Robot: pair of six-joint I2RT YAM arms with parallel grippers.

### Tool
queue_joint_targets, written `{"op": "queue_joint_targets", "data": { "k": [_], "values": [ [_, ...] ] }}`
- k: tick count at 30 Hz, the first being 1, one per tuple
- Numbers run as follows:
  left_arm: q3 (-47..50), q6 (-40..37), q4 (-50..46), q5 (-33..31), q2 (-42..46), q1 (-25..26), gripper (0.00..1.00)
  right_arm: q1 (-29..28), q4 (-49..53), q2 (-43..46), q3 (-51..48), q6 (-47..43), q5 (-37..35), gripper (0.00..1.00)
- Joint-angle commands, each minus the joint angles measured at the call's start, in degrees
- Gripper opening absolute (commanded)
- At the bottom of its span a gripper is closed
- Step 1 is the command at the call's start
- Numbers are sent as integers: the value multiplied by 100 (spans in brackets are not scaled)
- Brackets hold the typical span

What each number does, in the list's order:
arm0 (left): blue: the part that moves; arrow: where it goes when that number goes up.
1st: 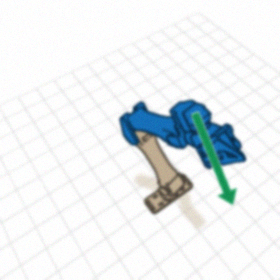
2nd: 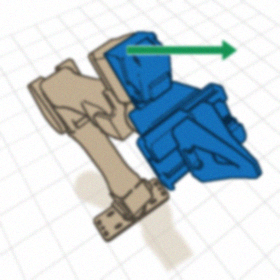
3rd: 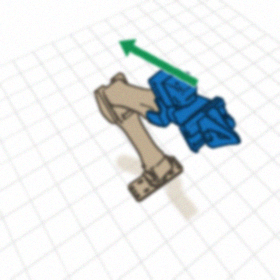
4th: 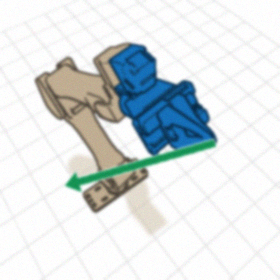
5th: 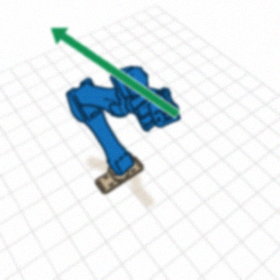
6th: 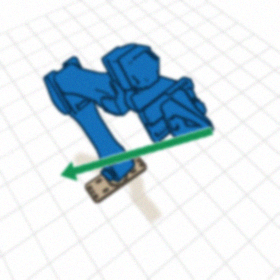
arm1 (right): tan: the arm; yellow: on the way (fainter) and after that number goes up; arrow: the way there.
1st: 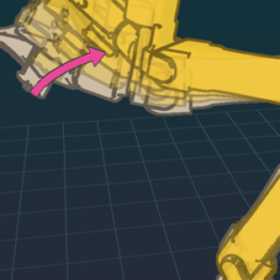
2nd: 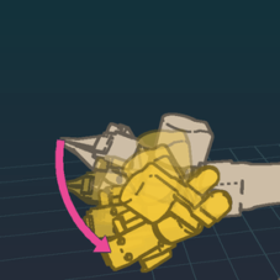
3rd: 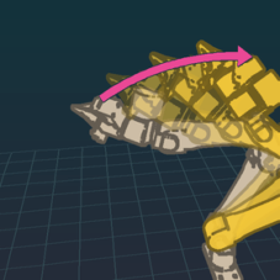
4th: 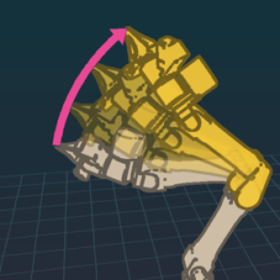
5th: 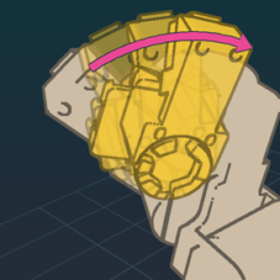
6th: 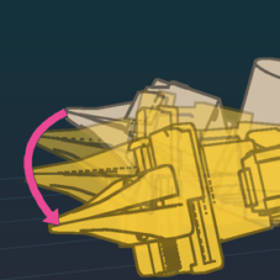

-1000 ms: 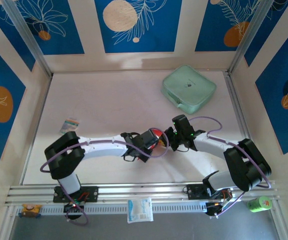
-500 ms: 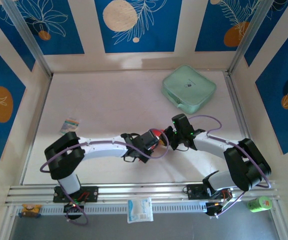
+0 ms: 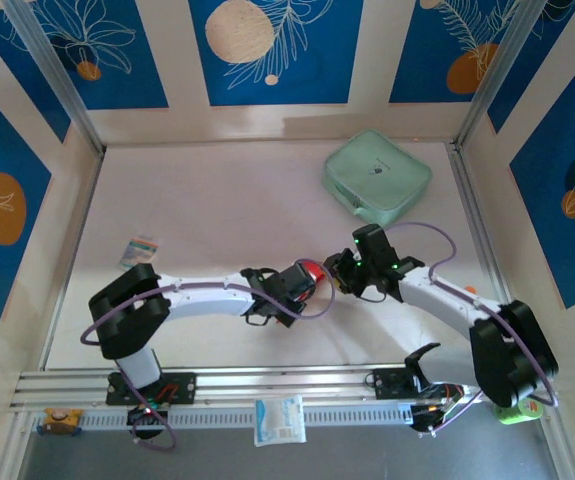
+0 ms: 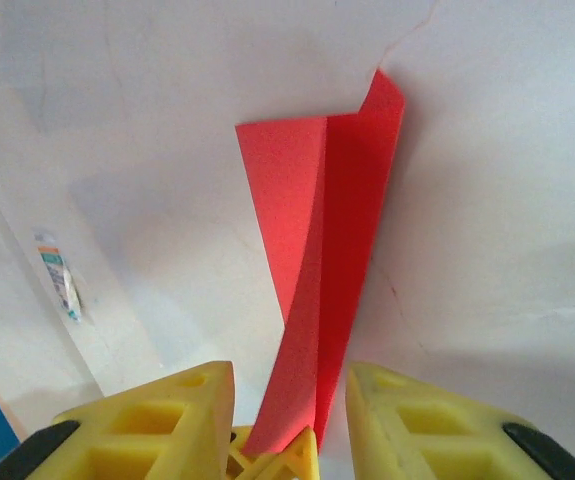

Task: Fold a paper plane with a square sheet of paper (pick it up from the middle)
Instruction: Perform the fifth fold on the wing at the bottom-center of the table.

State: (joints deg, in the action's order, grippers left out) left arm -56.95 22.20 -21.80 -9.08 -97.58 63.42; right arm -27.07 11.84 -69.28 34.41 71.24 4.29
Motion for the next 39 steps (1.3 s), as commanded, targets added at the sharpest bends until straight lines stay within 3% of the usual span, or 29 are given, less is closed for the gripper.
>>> {"op": "queue_joint_targets", "data": {
  "k": [1, 12, 23, 39],
  "values": [
    [92, 99, 147, 33, 2, 48, 9, 175, 723, 480, -17, -440, -336, 36],
    [197, 48, 465, 394, -24, -5, 6, 509, 683, 1853, -829, -594, -623, 37],
    [359, -40, 841, 758, -104, -70, 5, 527, 604, 2005, -1074, -440, -571, 39],
    [834, 231, 1841, 2673, -199, -748, 6, 414, -198, 1877, -1402, -643, -158, 39]
  ]
}}
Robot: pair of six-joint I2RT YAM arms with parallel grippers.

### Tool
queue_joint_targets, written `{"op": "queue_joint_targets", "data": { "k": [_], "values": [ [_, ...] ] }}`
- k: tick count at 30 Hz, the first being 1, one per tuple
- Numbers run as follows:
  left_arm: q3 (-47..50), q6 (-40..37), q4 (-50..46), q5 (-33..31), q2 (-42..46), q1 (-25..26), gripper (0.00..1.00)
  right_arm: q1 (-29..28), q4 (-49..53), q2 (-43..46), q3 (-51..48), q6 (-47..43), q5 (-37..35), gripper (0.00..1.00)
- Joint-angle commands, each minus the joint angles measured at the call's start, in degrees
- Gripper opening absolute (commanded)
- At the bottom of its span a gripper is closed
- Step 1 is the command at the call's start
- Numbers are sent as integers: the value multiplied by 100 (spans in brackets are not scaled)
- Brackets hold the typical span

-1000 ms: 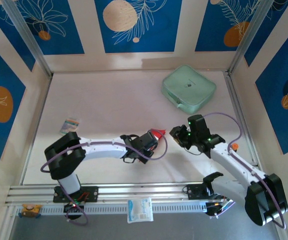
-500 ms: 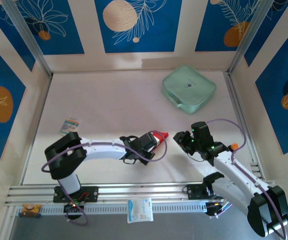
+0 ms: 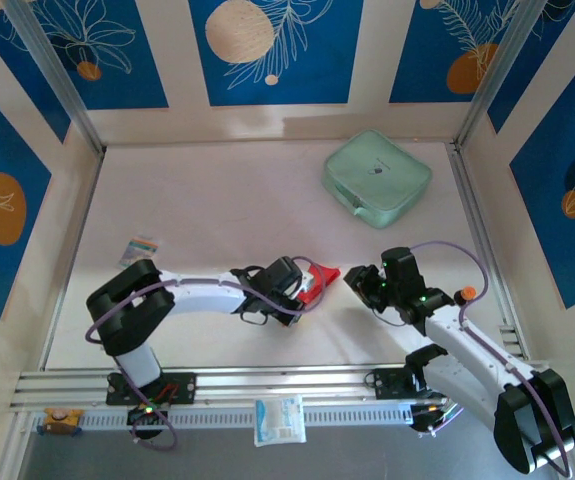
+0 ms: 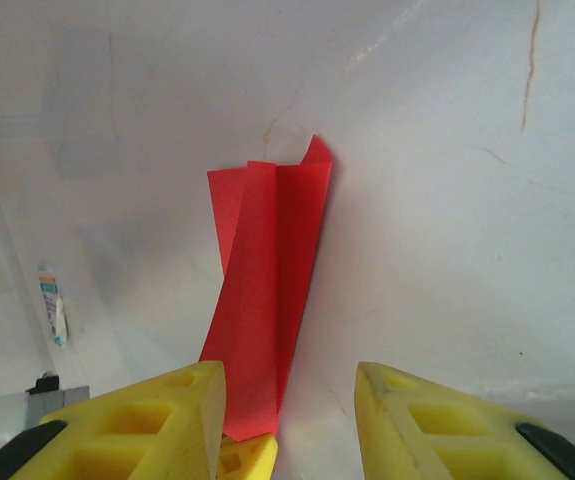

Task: Fold a paper plane with a square sheet of paper (pick it up from the middle)
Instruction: Perform the fifth fold on the wing at the bottom-center of the table.

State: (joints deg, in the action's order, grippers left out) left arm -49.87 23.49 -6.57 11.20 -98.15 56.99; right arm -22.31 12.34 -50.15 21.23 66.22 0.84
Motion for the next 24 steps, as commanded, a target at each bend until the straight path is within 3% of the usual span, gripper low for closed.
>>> {"op": "queue_joint_targets", "data": {
  "k": [1, 10, 16, 19, 24],
  "values": [
    [147, 133, 401, 813, -167, -164, 6, -85, -304, -72, -85, -205, 229, 38],
    [585, 876, 1654, 2233, -407, -742, 6, -327, -1159, -841, 29, -733, 1004, 30],
    [691, 1303, 2157, 2713, -447, -924, 5, -639, -1265, -1649, 458, -1042, 1161, 22],
    [560, 1096, 1603, 2415, -243, -903, 6, -675, -942, -1727, 635, -939, 931, 22],
    [310, 303, 373, 1255, 221, -831, 7, -626, -331, -1678, 956, -551, 644, 41]
  ]
}}
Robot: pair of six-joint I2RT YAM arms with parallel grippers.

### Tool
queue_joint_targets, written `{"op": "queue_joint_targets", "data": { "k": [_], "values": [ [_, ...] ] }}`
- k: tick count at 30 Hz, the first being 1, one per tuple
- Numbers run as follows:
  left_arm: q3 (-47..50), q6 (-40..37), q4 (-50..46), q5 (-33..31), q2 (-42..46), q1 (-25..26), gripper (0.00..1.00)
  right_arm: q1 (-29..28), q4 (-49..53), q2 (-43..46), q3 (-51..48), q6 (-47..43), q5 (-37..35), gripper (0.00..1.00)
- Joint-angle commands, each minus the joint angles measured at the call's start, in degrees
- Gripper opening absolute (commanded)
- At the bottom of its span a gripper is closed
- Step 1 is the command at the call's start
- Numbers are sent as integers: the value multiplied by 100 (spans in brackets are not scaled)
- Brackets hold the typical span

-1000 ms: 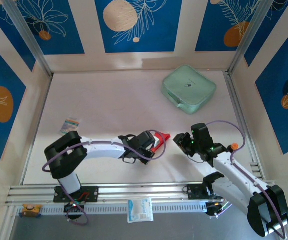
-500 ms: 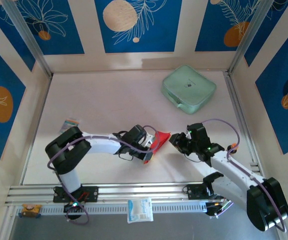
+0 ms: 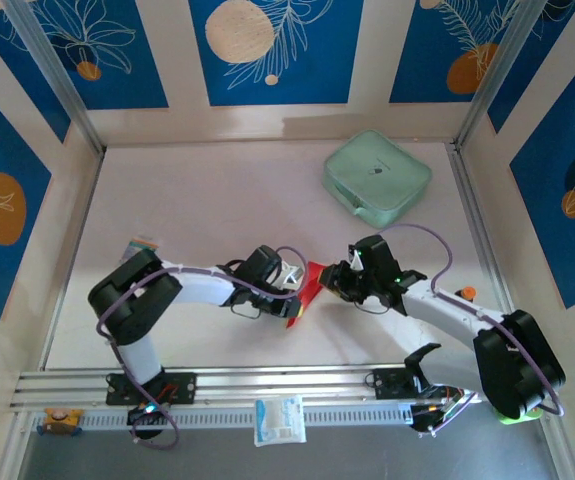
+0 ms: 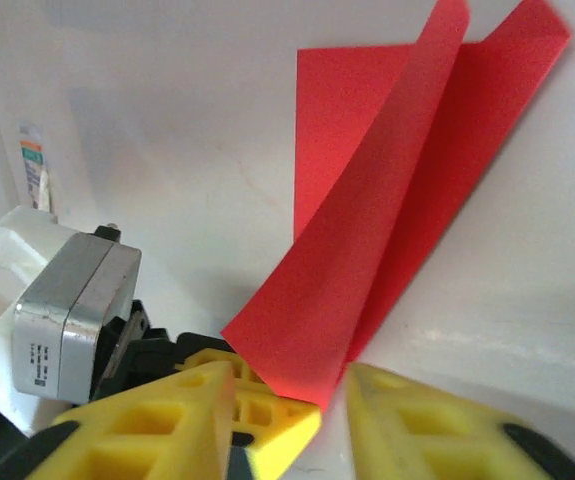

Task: Fold a paper plane with a square sheet of paper (pick it up from the middle)
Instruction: Perform the fifth fold on the wing at the bottom-center of the table.

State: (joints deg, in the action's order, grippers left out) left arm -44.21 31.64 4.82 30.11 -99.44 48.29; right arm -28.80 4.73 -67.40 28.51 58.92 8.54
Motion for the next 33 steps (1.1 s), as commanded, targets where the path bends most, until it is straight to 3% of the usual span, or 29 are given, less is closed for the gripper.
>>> {"op": "queue_joint_targets", "data": {
  "k": [1, 4, 9, 16, 26, 33],
  "values": [
    [-310, -646, -959, -844, 407, 63, 8, 19, 449, 47, 286, 272, -89, 43],
    [-447, -934, -1317, -1303, 487, 207, 9, 70, 690, -101, 468, 706, -10, 52],
    [-652, -1246, -1766, -1986, 524, 463, 10, 63, 1253, -668, 1038, 952, 221, 53],
    [-769, -1444, -2031, -2410, 585, 599, 12, 23, 1465, -1146, 1440, 1121, 209, 53],
    [-852, -1731, -2149, -2864, 603, 865, 14, -108, 1401, -1866, 1811, 1151, 559, 43],
    [-901, -1801, -2273, -3255, 619, 989, 18, -117, 1362, -1866, 1702, 1217, 572, 21]
  ]
}}
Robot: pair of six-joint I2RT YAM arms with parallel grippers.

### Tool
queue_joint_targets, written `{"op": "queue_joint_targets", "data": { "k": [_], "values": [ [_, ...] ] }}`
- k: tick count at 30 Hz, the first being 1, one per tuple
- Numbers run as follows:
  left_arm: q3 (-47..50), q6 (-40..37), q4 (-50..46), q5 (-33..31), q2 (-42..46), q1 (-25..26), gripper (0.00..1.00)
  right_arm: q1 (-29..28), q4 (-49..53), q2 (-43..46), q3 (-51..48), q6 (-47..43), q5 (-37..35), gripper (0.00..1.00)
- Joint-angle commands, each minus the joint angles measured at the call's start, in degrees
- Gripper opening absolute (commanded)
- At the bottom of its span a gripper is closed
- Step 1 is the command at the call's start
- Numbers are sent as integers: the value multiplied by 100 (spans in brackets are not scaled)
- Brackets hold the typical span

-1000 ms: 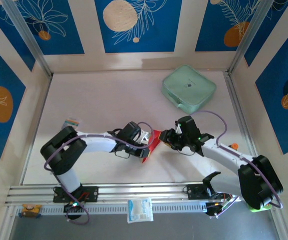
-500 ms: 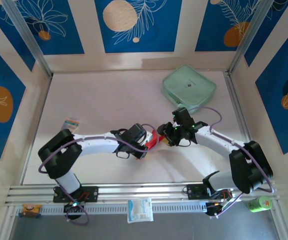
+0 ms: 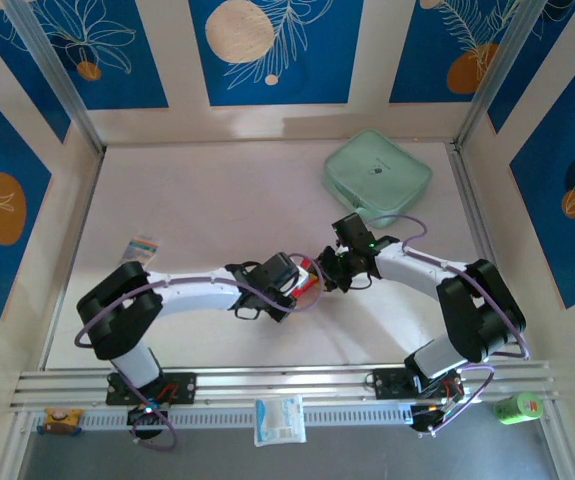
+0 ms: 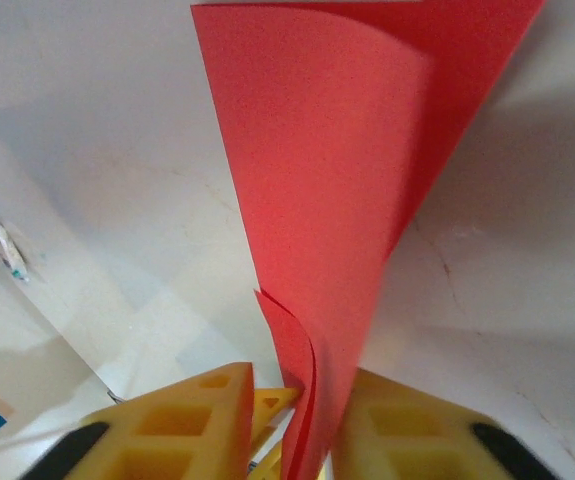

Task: Fold a paper plane with a square sheet of paper (pick it up from the middle)
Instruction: Perform the fifth fold on the wing at the bottom-center of the table.

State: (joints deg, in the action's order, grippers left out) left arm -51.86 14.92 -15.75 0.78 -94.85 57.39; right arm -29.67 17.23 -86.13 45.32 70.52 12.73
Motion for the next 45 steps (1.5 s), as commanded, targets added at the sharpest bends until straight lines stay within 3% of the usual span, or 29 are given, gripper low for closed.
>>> {"op": "queue_joint_targets", "data": {
  "k": [1, 5, 16, 36, 45],
  "values": [
    [-141, -138, -239, -361, 160, 93, 19, -30, 115, 16, 12, 58, 153, 18],
    [-166, -182, -295, -562, 151, 166, 23, -22, 66, 54, -29, 91, 160, 6],
    [-176, -297, -340, -1135, 85, 444, 33, 40, -273, 183, -242, 225, 314, 0],
    [-220, -336, -419, -1445, -43, 583, 24, 75, -317, 210, -286, 182, 333, 0],
    [-220, -329, -415, -1481, -47, 589, 11, 84, -326, 228, -303, 173, 351, 0]
  ]
}}
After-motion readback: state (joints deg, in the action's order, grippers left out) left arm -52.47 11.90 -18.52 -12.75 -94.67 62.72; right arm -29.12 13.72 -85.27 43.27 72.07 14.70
